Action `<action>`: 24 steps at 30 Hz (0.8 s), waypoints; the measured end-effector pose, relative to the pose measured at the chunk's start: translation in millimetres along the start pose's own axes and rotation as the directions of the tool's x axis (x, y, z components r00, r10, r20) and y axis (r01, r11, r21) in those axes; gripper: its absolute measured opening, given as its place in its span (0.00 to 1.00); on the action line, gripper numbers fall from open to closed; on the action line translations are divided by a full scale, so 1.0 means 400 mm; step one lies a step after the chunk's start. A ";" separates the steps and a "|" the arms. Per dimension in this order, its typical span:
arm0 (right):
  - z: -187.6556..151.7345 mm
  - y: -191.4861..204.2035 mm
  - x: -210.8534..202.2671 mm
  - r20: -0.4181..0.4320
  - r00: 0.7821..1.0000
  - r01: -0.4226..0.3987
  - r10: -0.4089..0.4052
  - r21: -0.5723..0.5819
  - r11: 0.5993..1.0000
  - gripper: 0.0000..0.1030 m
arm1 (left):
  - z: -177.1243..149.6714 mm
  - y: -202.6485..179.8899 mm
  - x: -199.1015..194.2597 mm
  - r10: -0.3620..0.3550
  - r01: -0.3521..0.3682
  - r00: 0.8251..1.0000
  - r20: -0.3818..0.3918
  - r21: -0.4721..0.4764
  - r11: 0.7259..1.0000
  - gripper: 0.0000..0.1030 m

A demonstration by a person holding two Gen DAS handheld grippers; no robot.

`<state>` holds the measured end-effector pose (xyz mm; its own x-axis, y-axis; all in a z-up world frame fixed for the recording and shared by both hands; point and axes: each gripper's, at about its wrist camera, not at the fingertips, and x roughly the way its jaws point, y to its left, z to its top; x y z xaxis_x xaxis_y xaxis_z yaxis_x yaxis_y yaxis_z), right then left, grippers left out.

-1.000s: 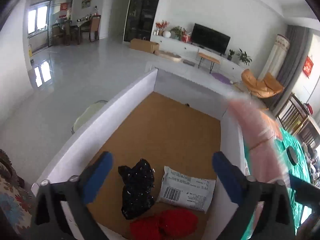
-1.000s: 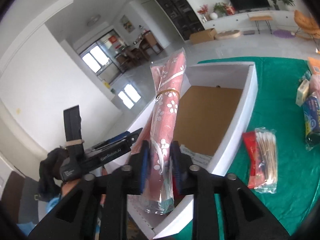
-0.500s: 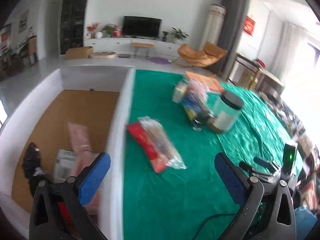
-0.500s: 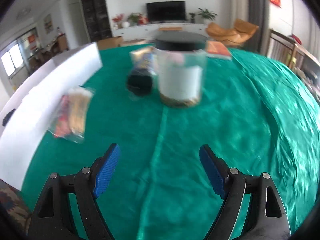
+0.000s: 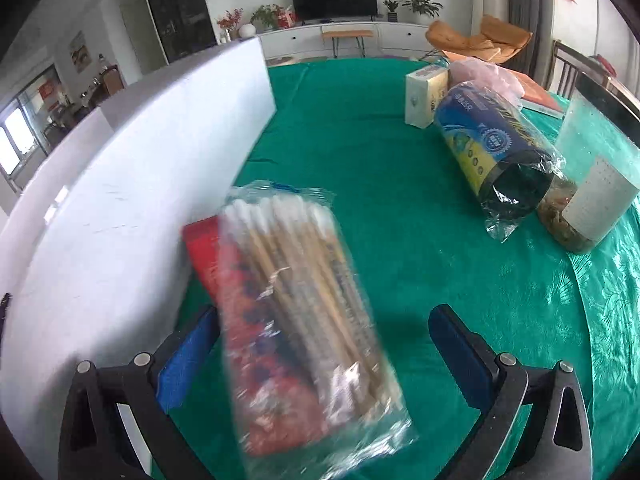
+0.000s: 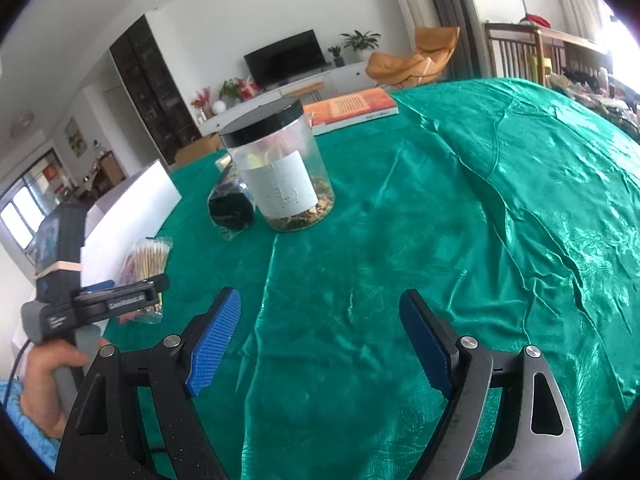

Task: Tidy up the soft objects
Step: 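Open both tools and withdraw them from the box to the table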

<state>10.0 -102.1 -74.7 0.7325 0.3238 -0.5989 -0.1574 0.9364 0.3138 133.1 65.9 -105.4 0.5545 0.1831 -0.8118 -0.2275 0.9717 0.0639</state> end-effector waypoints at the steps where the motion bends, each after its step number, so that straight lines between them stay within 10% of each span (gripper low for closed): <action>1: 0.000 -0.004 0.001 0.002 1.000 -0.001 0.001 0.008 1.000 0.82 | 0.002 -0.020 0.002 -0.040 0.040 0.999 0.018 0.039 0.998 0.99; 3: 0.001 -0.017 0.002 0.007 1.000 -0.001 0.001 0.034 0.999 0.82 | -0.018 -0.092 -0.038 -0.239 0.227 0.971 0.029 0.220 0.949 0.98; 5: 0.006 -0.034 -0.005 0.024 1.000 0.006 -0.007 0.068 0.998 0.82 | -0.071 -0.161 -0.100 -0.420 0.401 0.907 -0.041 0.389 0.829 0.98; 7: 0.011 -0.054 -0.015 0.050 0.999 0.016 -0.021 0.102 0.995 0.82 | -0.123 -0.200 -0.149 -0.448 0.416 0.892 -0.056 0.488 0.767 0.99; 12: 0.016 -0.107 -0.009 0.051 0.998 0.011 -0.022 0.205 0.979 0.82 | -0.100 -0.108 -0.143 -0.466 0.446 0.885 -0.002 0.292 0.846 0.99; 17: 0.011 -0.115 0.028 -0.015 1.000 0.011 -0.008 0.224 0.975 0.82 | -0.071 -0.007 -0.078 -0.302 0.294 0.953 0.018 0.176 0.939 0.99; 24: -0.007 -0.089 0.067 -0.090 0.996 0.020 -0.005 0.171 0.985 0.82 | -0.106 -0.019 -0.035 -0.231 0.226 0.973 -0.001 0.211 0.951 1.00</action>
<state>33.4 -126.6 -104.0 0.6707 0.3301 -0.6642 -0.0270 0.9058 0.4228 93.1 49.7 -119.2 0.5909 -0.0464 -0.8054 0.0776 0.9970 -0.0005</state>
